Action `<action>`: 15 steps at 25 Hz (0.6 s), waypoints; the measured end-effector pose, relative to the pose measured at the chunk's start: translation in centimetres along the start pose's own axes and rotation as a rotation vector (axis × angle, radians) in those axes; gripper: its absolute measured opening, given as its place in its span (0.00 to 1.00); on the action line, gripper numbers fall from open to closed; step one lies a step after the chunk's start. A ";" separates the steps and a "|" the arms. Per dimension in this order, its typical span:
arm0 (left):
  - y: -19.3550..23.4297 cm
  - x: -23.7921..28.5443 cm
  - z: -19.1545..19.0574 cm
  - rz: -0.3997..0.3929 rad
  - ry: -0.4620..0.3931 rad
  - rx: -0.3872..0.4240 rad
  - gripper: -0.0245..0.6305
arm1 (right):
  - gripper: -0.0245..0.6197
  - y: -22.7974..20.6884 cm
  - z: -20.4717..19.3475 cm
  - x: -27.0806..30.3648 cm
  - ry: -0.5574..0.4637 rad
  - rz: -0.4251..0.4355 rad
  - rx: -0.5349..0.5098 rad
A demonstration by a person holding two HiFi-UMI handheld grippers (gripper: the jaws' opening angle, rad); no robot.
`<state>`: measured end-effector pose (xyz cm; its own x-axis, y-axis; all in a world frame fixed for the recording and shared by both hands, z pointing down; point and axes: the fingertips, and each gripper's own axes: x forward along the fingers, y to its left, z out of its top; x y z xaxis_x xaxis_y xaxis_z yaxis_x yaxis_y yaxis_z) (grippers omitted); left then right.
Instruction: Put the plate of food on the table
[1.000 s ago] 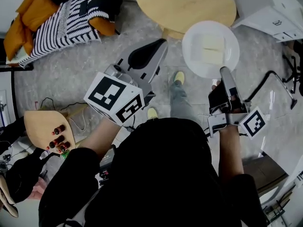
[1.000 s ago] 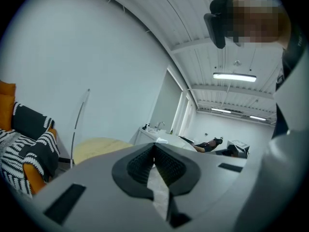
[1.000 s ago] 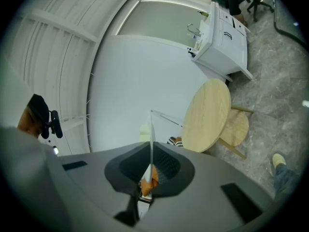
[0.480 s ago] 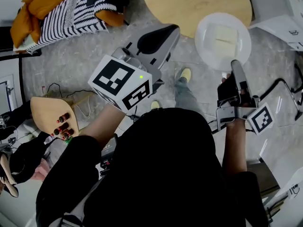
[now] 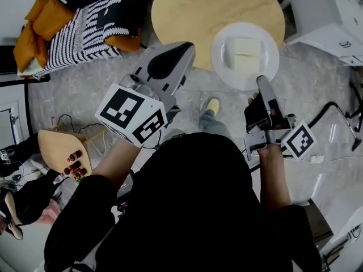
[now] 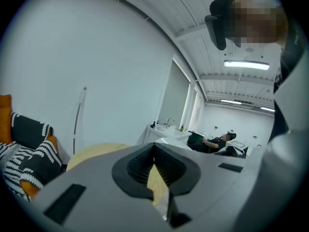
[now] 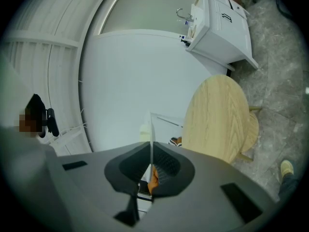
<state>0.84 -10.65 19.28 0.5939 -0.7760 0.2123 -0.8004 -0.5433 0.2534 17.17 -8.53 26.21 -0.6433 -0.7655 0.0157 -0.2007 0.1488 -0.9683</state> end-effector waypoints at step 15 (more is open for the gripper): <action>0.7 0.3 1.1 0.039 -0.033 0.059 0.05 | 0.07 -0.5 2.7 1.4 -0.013 0.020 -0.037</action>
<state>0.36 -11.60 18.52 0.5602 -0.8065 0.1891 -0.8267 -0.5300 0.1890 18.40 -11.34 26.06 -0.6378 -0.7702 -0.0073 -0.2155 0.1875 -0.9583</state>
